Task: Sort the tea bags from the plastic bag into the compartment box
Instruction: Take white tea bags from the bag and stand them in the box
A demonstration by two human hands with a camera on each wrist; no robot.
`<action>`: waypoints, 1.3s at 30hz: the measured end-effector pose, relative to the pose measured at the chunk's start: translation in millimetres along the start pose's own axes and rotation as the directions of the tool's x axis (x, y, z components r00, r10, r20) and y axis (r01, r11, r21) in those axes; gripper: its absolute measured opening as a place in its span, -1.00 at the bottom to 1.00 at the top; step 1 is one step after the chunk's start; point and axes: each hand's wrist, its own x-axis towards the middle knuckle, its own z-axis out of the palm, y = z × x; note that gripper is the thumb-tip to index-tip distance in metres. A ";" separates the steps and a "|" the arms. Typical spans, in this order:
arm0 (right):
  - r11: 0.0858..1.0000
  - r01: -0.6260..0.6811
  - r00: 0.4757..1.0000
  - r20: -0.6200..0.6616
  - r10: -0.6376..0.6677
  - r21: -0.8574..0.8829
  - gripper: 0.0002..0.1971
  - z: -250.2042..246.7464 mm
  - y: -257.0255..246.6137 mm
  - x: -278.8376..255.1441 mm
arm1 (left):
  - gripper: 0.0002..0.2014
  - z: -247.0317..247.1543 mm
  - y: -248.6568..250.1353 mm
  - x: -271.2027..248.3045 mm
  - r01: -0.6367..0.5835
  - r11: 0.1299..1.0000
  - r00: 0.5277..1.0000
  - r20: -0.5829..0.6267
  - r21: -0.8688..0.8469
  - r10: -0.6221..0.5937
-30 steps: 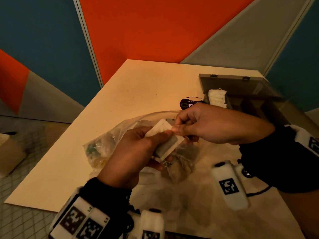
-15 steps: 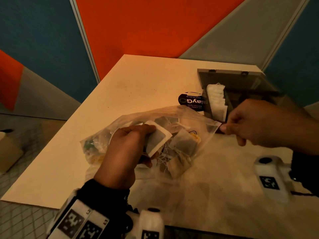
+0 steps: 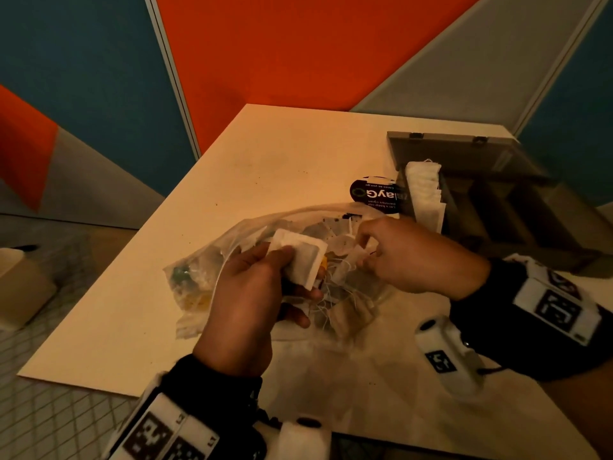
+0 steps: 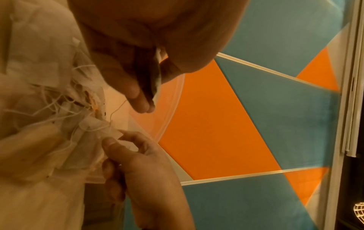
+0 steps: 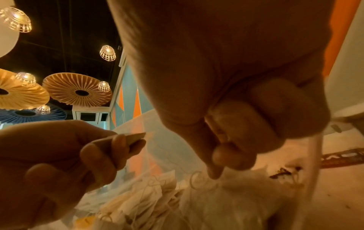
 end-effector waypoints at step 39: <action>0.467 -0.251 0.964 0.177 0.198 0.848 -0.70 13.1 36.9 -89.5 | -0.75 35.4 -6.4 -9.3 0.106 0.984 0.971 0.229 -0.144 -0.072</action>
